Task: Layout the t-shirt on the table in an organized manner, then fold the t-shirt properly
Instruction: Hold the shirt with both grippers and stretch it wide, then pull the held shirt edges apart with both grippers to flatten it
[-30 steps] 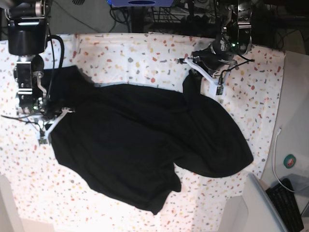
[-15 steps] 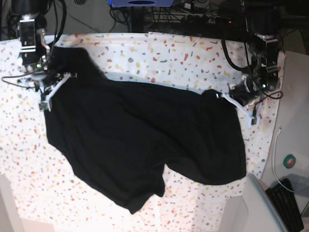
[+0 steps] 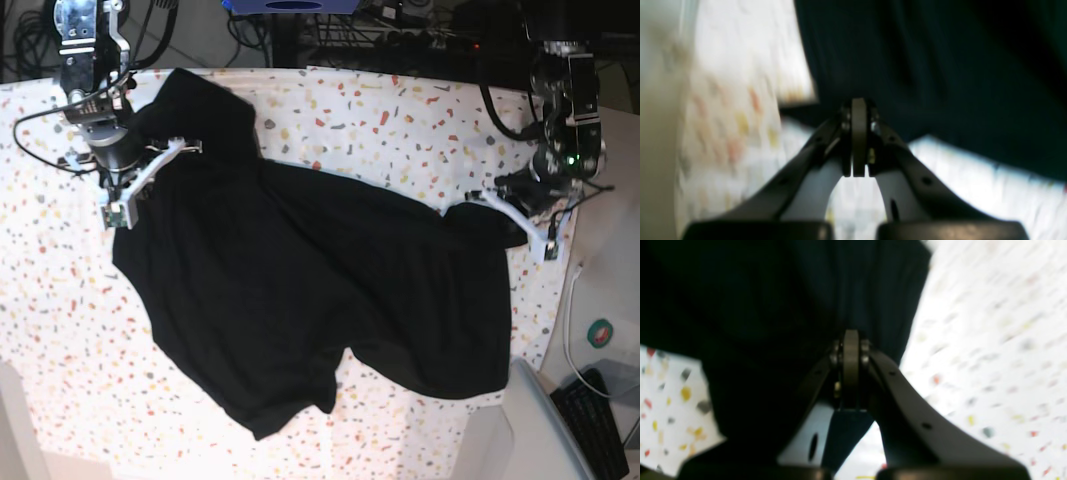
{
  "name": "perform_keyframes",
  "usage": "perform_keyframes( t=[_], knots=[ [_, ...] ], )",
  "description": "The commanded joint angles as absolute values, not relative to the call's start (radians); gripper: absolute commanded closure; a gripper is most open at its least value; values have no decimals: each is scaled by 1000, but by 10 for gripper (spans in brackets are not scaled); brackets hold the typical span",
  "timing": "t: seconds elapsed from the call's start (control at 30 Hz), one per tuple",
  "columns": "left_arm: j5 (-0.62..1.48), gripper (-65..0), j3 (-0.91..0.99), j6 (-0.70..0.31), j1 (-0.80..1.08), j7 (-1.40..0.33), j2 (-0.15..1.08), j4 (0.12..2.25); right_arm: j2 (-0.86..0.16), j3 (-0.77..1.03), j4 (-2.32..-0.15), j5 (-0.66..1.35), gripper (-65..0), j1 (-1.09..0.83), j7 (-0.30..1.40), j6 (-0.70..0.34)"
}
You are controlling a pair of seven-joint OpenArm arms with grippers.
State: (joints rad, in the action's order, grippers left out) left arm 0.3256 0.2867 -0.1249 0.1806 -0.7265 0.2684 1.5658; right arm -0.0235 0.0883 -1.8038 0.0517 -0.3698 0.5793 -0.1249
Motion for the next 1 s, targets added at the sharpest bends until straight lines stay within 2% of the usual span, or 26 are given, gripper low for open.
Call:
perform_keyframes(
  t=[0.0,0.2,0.33,0.4,0.47,0.57,0.9,0.97],
  knots=[
    [329,0,338,-117,188,-694,262,1623,-31,91,-1807,54,0,-341,545,-124],
    [329,-13,555,-119,274,-693,160,1707,-30,91,-1750,74,0,-332,541,-127],
    [483,-288,644,-124,265,-693,154,1652,-38,97,-1745,185,0,-332,542,-127],
    [621,-431,670,-124,243,-693,191,1583,-38,96,-1745,196,-74,-332,542,-127],
    [719,-517,657,-124,216,-693,236,1508,-38,93,-1745,196,-152,-332,542,-127],
    [742,-530,628,-124,150,-688,282,1399,-38,93,-1745,196,-206,-335,542,-127],
    [463,-530,473,-124,-96,-687,306,1204,-38,97,-1745,196,-203,-348,542,-127],
    [435,-512,441,-124,-127,-685,306,1162,-38,97,-1745,196,-203,-349,542,-127]
  ],
)
